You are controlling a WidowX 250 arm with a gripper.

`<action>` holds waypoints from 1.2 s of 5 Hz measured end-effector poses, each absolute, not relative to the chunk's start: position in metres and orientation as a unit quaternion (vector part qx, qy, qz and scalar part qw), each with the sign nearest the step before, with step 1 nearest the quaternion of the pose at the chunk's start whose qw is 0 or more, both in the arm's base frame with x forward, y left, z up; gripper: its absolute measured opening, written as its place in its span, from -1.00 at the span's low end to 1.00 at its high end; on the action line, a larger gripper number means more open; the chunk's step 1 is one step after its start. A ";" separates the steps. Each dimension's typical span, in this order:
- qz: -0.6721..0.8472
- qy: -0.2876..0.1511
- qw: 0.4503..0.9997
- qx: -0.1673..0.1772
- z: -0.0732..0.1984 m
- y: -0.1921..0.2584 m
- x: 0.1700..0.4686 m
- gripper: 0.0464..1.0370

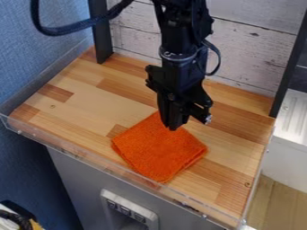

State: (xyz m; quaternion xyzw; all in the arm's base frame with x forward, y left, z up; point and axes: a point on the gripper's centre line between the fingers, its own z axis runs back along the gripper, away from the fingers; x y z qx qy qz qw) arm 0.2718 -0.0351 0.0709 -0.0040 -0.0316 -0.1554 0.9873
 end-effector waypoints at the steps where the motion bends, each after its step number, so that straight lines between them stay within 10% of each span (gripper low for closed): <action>1: -0.163 -0.019 0.986 -0.003 0.057 -0.032 0.274 -0.96; 6: -0.159 0.012 0.987 -0.002 0.009 -0.029 0.282 -0.97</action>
